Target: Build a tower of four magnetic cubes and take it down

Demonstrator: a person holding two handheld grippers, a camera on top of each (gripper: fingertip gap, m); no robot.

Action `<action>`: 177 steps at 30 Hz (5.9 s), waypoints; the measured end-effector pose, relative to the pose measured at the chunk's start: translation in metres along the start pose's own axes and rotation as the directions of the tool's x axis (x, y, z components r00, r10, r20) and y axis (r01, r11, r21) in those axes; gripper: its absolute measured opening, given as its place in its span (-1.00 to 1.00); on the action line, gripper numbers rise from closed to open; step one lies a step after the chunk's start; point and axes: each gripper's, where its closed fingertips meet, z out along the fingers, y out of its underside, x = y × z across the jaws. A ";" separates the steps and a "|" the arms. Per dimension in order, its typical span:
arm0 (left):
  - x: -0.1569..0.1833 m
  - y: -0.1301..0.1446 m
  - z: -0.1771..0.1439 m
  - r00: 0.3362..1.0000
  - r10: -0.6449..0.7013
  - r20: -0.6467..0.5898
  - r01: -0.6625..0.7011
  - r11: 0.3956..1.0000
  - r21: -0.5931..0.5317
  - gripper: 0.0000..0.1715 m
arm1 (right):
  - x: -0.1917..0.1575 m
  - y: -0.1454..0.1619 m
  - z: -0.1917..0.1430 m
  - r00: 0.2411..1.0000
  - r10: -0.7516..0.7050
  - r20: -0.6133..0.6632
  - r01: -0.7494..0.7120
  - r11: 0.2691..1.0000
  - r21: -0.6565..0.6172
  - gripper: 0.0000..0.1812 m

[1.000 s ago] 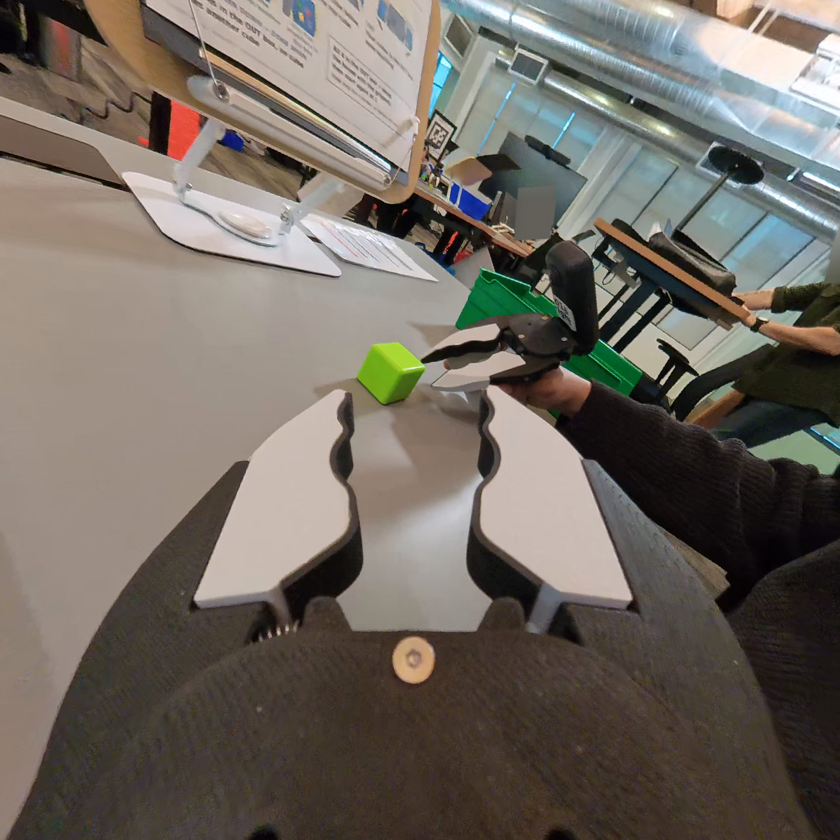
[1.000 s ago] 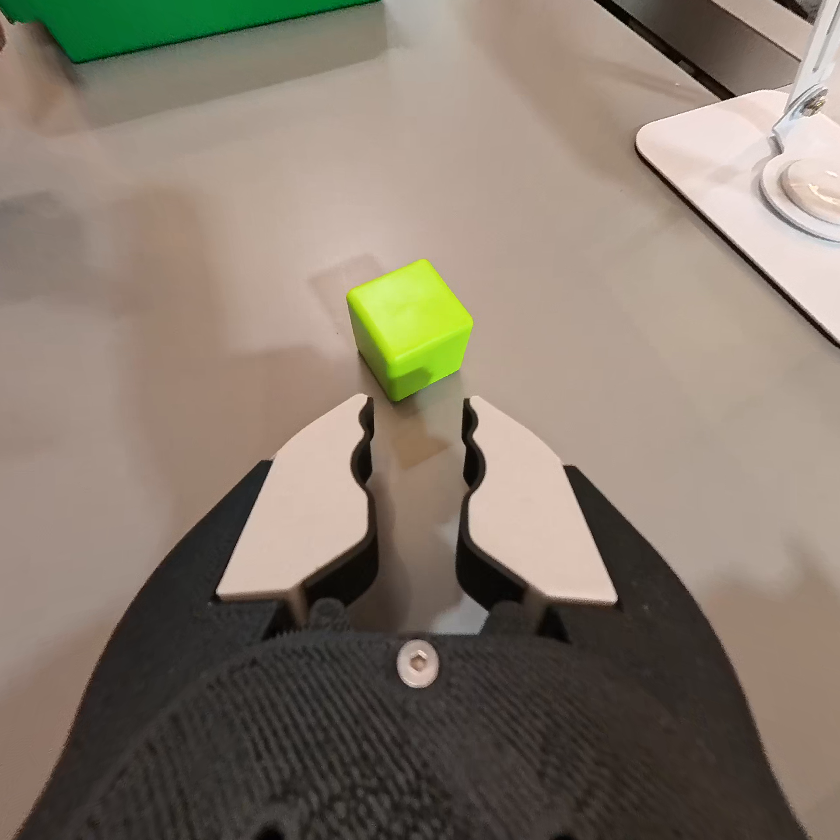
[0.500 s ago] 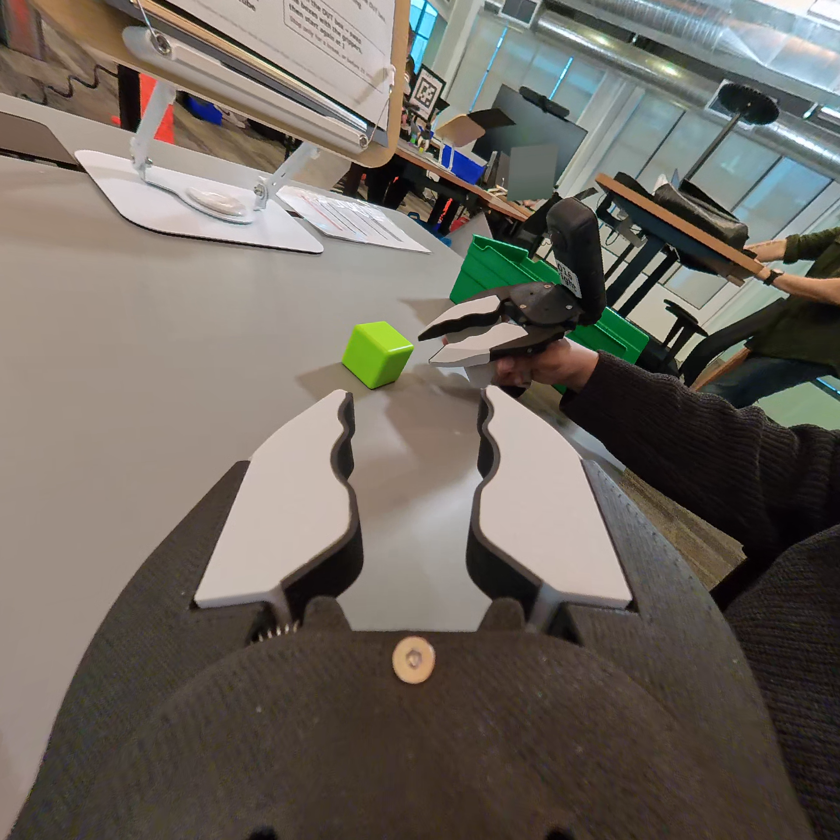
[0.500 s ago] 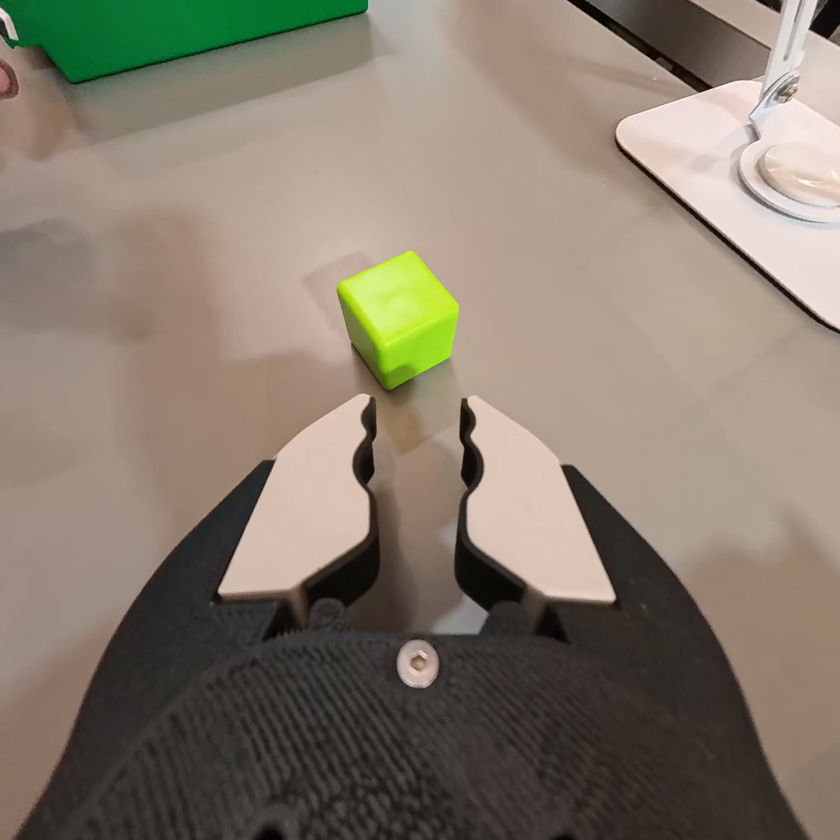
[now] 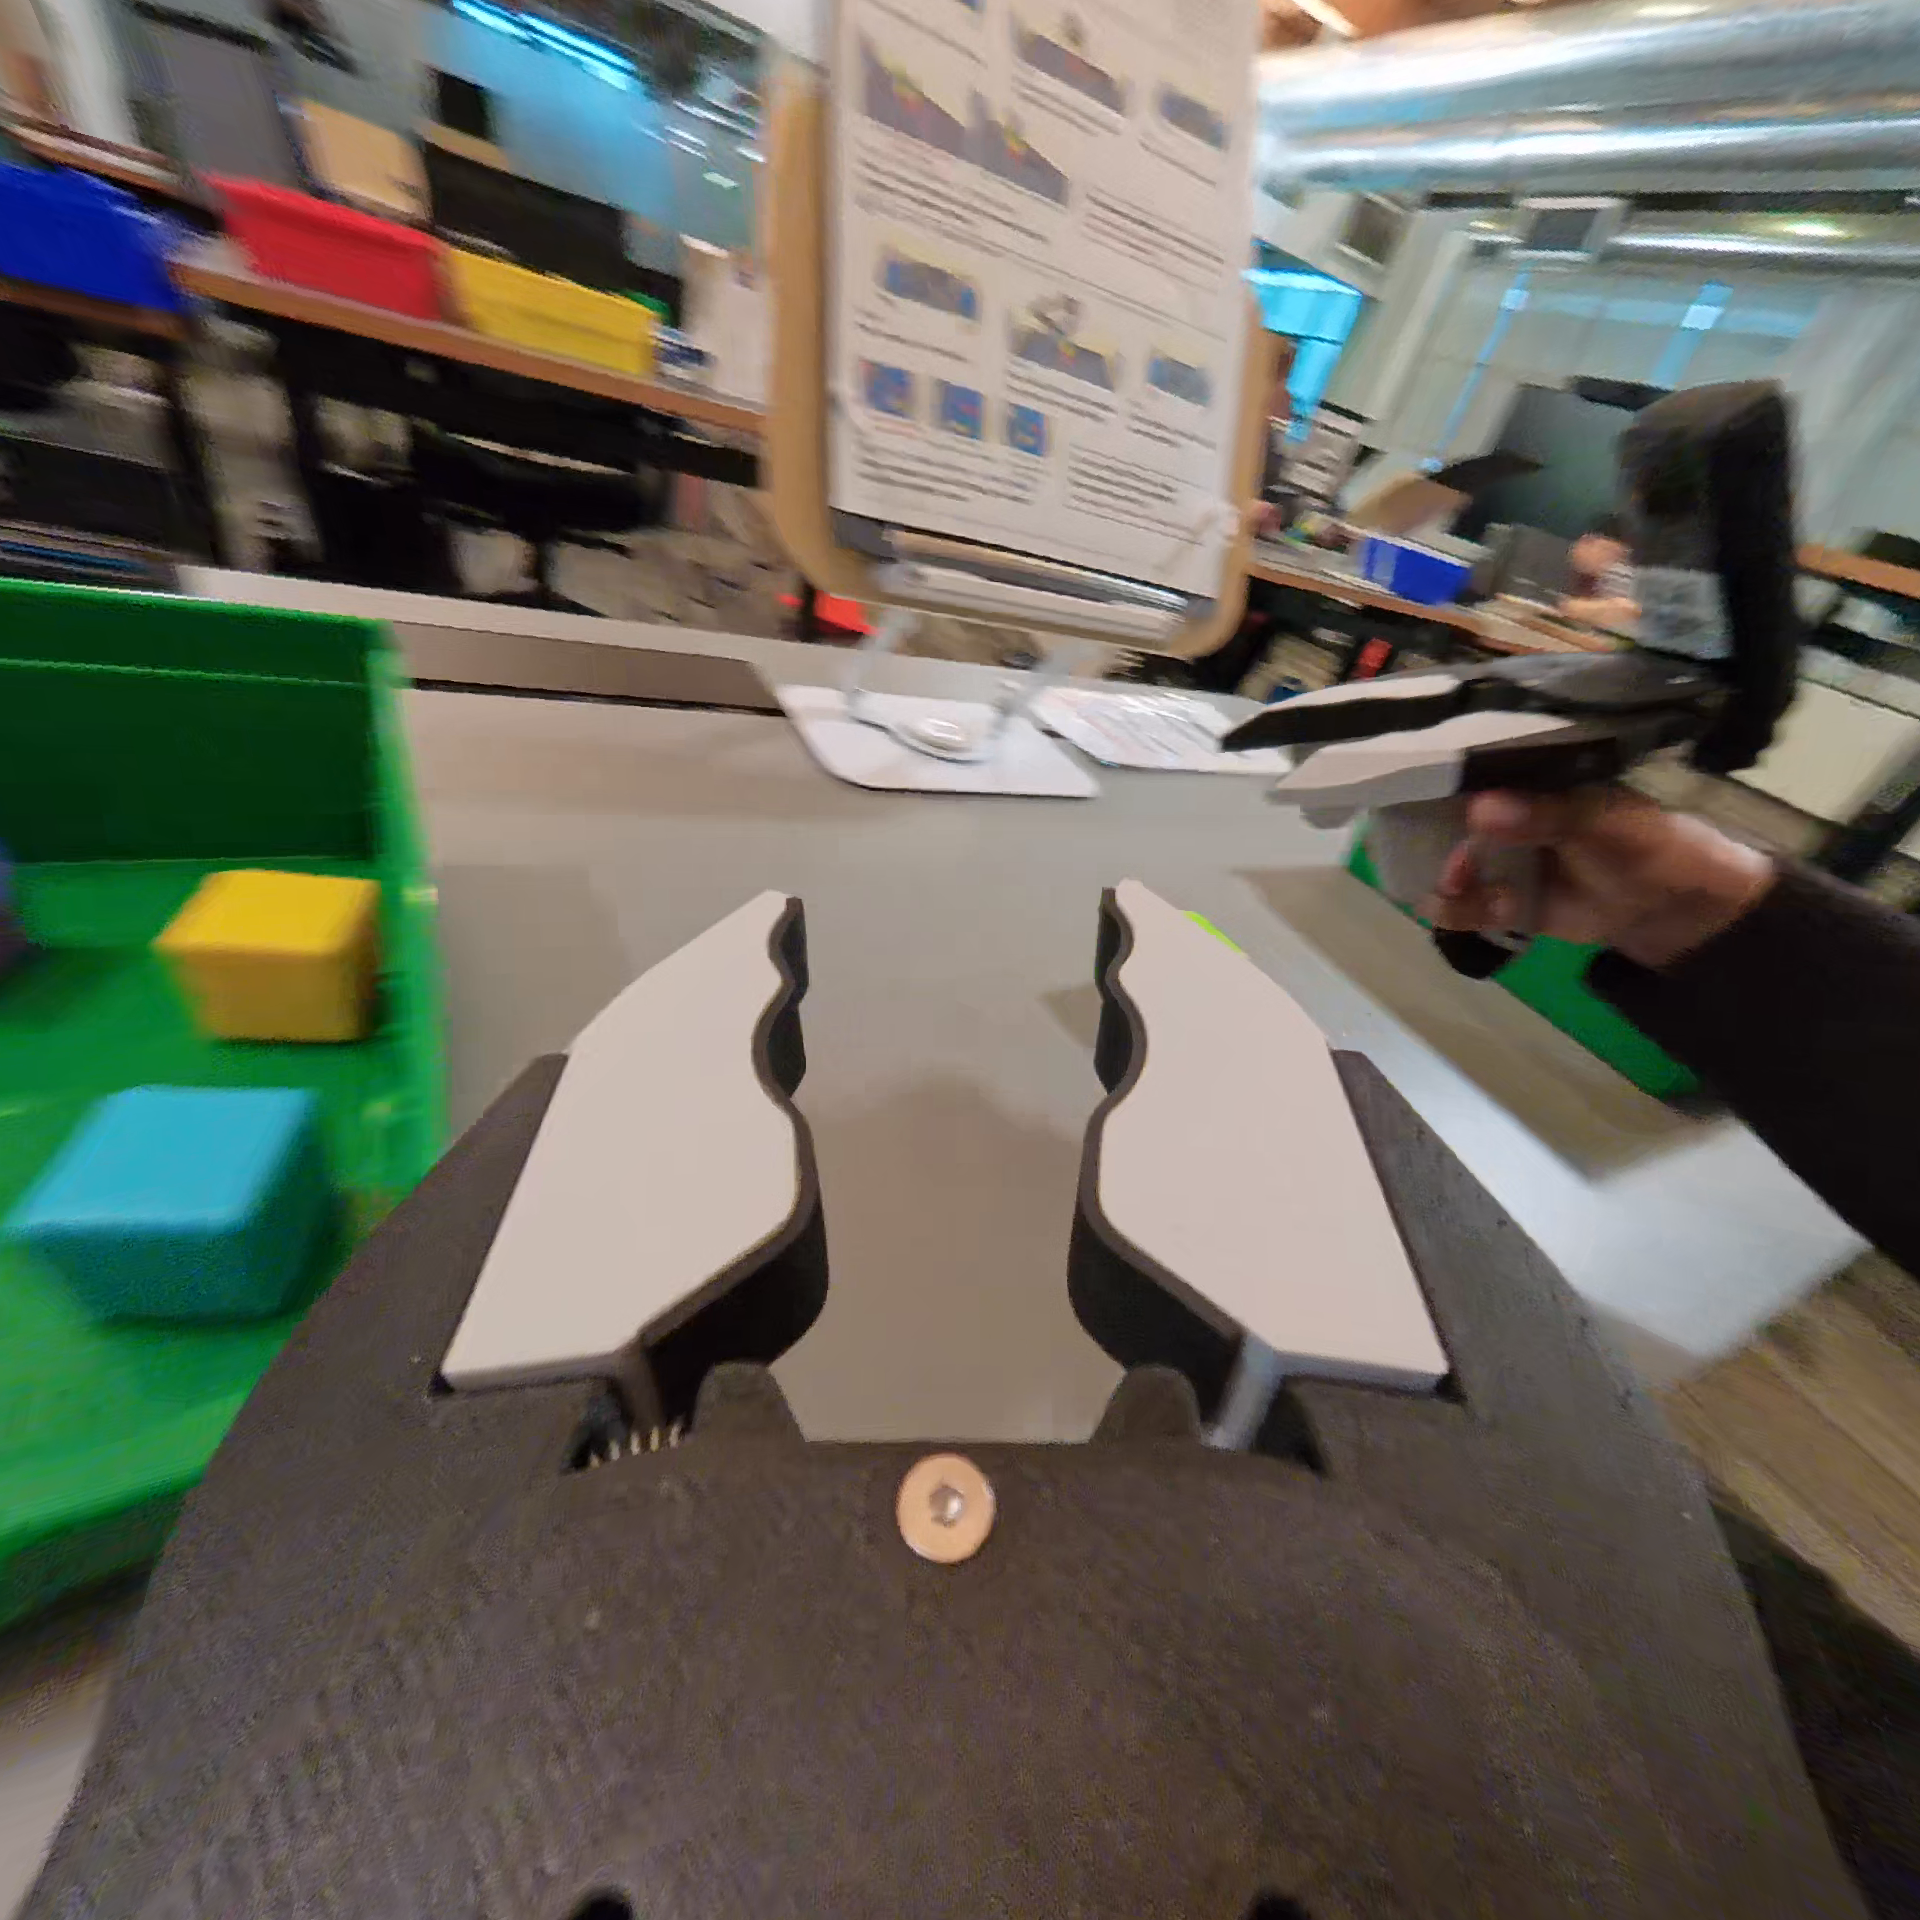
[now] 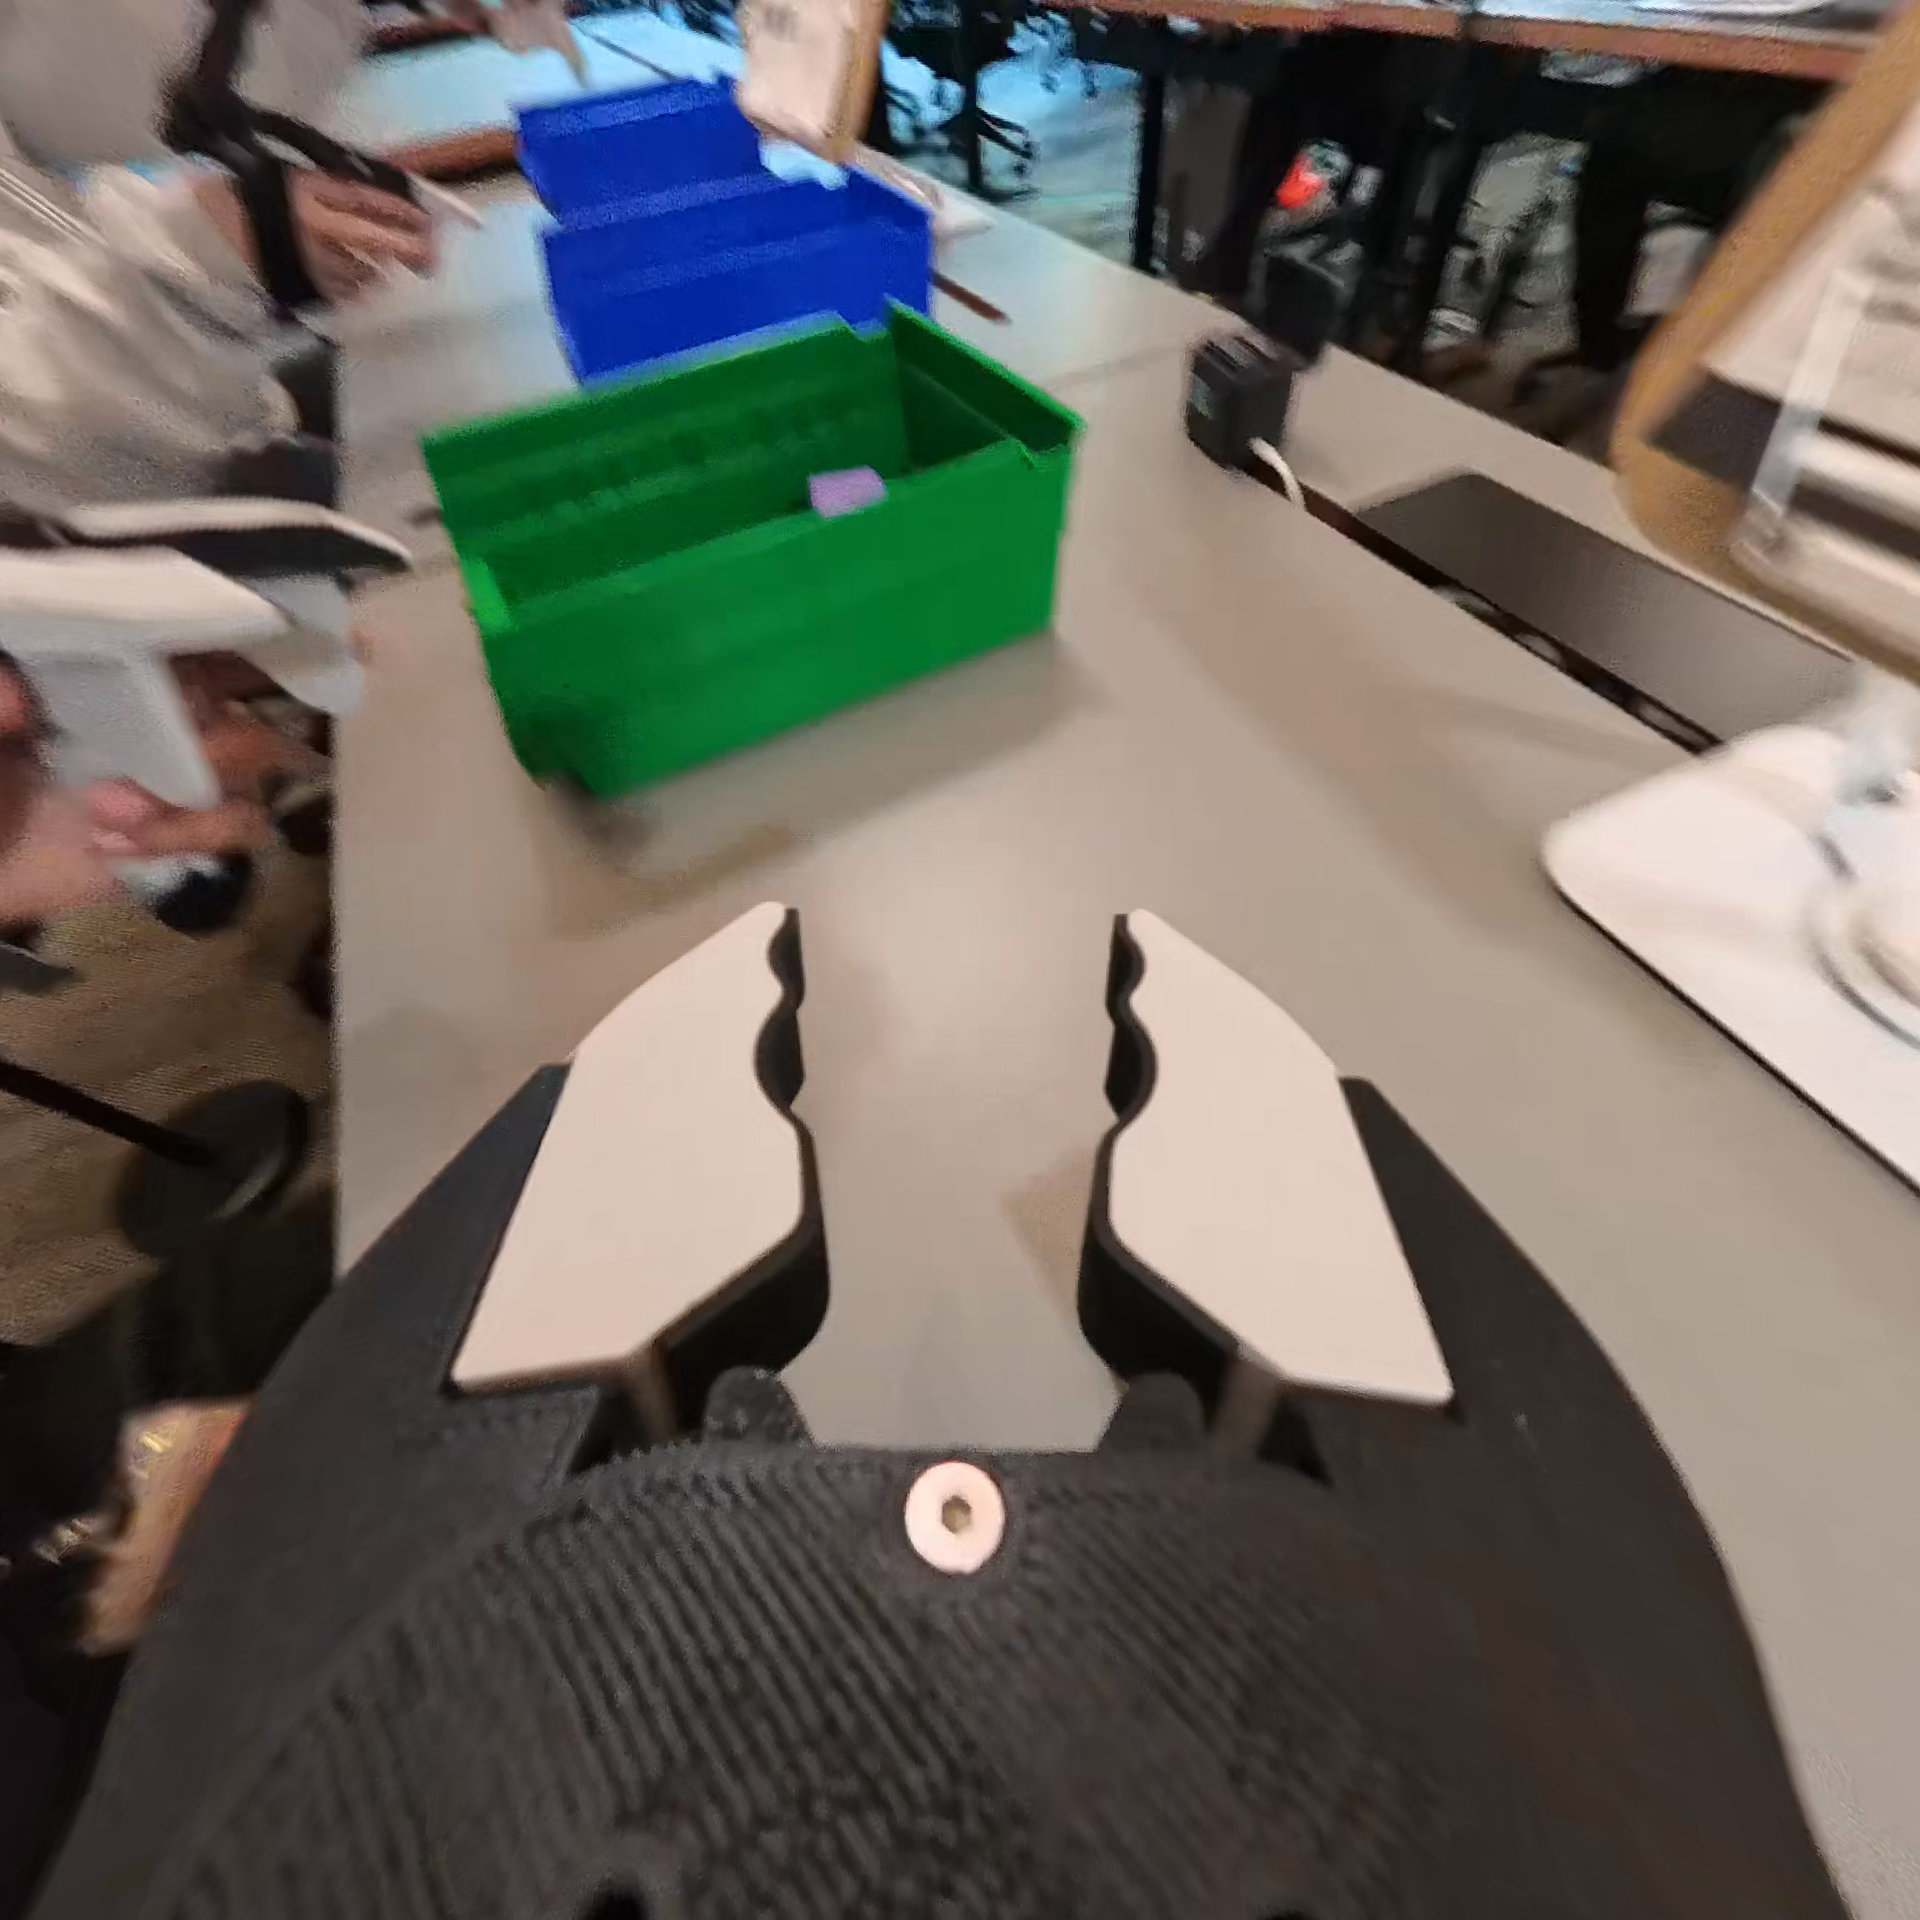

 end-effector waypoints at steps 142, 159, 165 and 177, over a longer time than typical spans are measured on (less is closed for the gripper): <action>0.126 0.126 0.030 0.936 -0.160 -0.313 0.042 0.935 -0.353 -0.42 | 0.054 0.095 -0.001 0.786 -0.266 0.558 0.578 0.638 -0.509 -0.42; 0.127 0.124 0.029 0.936 -0.162 -0.313 0.046 0.936 -0.348 -0.42 | 0.051 0.073 -0.004 0.828 -0.238 0.508 0.503 0.716 -0.484 -0.11; 0.128 0.121 0.030 0.937 -0.166 -0.309 0.053 0.938 -0.342 -0.42 | 0.020 -0.018 0.004 0.861 -0.286 0.421 0.412 0.877 -0.247 -0.15; 0.079 0.096 0.030 0.996 0.071 -0.052 -0.082 0.966 -0.245 -0.38 | -0.073 -0.079 0.152 0.886 -0.364 0.288 0.447 0.837 -0.316 -0.22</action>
